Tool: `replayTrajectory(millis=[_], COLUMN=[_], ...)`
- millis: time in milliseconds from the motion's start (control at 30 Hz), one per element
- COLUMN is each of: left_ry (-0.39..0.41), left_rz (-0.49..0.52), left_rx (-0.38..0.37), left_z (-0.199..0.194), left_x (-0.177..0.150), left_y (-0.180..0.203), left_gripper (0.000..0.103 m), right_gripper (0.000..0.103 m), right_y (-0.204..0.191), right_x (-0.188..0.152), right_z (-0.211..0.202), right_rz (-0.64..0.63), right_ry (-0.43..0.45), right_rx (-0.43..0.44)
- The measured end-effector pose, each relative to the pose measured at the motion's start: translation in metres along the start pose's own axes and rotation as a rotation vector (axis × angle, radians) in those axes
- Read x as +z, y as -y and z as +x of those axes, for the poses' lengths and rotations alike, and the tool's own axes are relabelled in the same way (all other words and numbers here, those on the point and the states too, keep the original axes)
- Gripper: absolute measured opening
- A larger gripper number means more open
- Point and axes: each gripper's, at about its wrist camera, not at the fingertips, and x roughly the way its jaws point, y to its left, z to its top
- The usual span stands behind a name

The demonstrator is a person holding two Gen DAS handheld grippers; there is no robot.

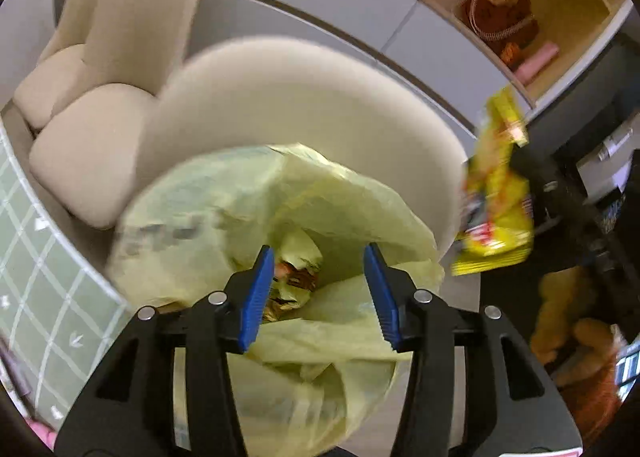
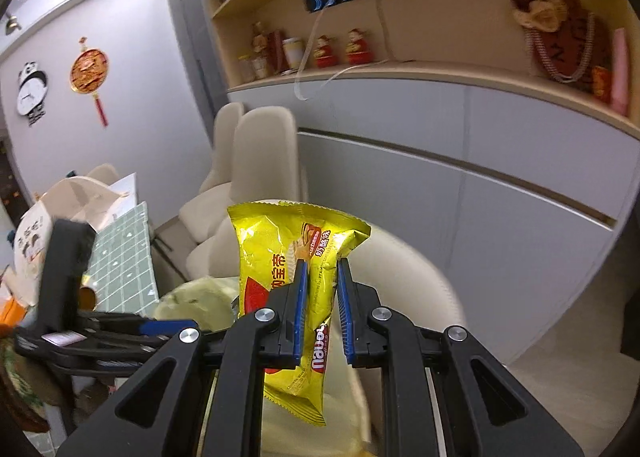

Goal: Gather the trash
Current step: 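Carry both packets to the yellow-lined bin and release them inside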

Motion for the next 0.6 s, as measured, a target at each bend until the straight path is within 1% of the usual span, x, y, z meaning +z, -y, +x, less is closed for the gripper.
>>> replayTrajectory(millis=[67, 167, 200, 267, 333, 400, 500, 600], left_ry=[0.041, 0.115, 0.133, 0.170, 0.180, 0.186, 0.201, 0.204], left_rz=[-0.046, -0.104, -0.113, -0.136, -0.166, -0.192, -0.215, -0.238], left_rx=[0.030, 0.088, 0.104, 0.145, 0.176, 0.196, 0.221, 0.224], left_z=[-0.020, -0.054, -0.062, -0.088, -0.107, -0.119, -0.138, -0.155], left_x=[-0.002, -0.008, -0.009, -0.021, -0.032, -0.041, -0.056, -0.075], left_y=[-0.012, -0.034, -0.041, -0.055, -0.072, -0.081, -0.099, -0.123], left_gripper=[0.046, 0.049, 0.049, 0.050, 0.050, 0.050, 0.050, 0.050], right_gripper=[0.015, 0.015, 0.015, 0.015, 0.015, 0.015, 0.015, 0.016], right_y=[-0.014, -0.030, -0.037, -0.044, -0.049, -0.054, -0.064, -0.067], right_x=[-0.001, -0.004, -0.008, -0.015, -0.025, -0.031, -0.040, -0.049], right_z=[0.015, 0.034, 0.046, 0.068, 0.096, 0.110, 0.119, 0.116], right_rz=[-0.017, -0.031, -0.039, -0.049, -0.055, -0.068, -0.099, -0.090], right_ry=[-0.010, -0.038, -0.067, -0.127, -0.227, -0.279, -0.326, -0.343], right_rx=[0.039, 0.072, 0.074, 0.074, 0.058, 0.043, 0.004, -0.016])
